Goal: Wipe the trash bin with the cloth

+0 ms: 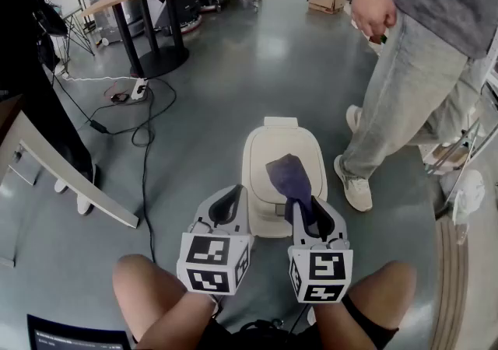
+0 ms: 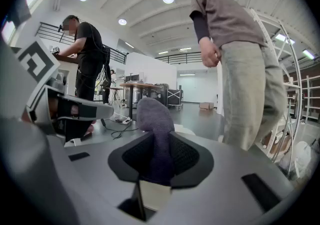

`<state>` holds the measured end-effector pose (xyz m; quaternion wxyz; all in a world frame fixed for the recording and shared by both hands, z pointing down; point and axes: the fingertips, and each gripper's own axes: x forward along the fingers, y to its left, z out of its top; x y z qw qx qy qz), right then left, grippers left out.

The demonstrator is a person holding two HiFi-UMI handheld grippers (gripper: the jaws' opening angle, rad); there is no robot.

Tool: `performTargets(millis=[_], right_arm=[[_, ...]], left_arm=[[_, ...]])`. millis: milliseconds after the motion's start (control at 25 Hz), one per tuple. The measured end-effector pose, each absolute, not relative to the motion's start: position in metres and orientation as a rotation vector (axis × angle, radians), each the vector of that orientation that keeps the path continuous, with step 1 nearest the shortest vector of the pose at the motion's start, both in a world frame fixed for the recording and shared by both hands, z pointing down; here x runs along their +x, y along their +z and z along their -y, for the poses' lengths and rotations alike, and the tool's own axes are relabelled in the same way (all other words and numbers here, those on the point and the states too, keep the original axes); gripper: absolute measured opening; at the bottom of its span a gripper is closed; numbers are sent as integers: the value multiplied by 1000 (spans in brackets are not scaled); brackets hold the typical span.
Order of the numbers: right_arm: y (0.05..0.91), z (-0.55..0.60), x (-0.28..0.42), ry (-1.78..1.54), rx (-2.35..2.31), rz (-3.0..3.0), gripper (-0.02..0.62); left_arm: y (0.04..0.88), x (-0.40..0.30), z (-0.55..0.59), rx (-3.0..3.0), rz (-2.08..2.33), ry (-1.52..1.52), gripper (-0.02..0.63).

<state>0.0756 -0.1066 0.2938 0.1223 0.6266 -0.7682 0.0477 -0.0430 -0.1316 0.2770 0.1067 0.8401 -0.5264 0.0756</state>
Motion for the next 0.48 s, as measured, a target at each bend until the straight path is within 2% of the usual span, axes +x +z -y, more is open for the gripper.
performTargets(millis=[480], right_arm=[[275,180,64,97,1739,2185,100]], left_arm=[[251,-52,214,2493,1564,310,-3]])
